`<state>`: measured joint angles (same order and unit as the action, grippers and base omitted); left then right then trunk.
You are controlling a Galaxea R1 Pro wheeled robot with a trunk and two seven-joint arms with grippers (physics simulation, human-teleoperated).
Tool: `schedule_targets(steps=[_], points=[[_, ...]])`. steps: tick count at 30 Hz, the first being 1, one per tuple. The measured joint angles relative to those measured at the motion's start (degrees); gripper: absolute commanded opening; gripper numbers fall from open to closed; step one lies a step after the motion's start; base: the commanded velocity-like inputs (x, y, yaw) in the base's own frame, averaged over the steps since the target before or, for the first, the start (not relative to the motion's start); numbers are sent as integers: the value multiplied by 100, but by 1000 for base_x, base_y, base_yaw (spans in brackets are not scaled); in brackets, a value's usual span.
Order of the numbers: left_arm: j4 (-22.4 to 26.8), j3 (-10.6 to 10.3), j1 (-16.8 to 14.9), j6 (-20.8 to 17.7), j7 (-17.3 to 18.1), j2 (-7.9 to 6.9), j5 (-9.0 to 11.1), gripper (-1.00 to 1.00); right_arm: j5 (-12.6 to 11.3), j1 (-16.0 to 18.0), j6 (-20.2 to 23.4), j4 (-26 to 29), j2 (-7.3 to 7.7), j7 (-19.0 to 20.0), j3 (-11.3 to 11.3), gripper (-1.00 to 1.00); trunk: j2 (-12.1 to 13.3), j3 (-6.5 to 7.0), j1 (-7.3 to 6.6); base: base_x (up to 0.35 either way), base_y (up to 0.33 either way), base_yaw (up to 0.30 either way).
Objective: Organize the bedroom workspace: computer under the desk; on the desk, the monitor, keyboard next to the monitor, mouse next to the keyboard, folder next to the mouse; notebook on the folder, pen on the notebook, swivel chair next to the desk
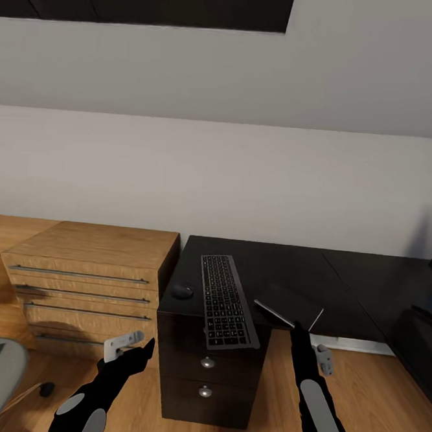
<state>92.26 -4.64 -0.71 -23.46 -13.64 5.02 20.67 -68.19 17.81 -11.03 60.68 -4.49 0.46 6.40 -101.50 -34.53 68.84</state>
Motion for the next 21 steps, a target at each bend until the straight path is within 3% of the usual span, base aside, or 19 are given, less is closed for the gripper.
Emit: schedule_targets(steps=[14, 21], points=[[-2, 1, -3, 0, -1, 0, 0, 100, 2, 0, -31, 0, -1, -20, 13, -100, 0, 0, 0, 0, 0, 0], [0, -3, -1, 0, 0, 0, 0, 100, 6, 0, -35, -7, 3, -35, 127, -100, 0, 0, 0, 0, 0, 0]])
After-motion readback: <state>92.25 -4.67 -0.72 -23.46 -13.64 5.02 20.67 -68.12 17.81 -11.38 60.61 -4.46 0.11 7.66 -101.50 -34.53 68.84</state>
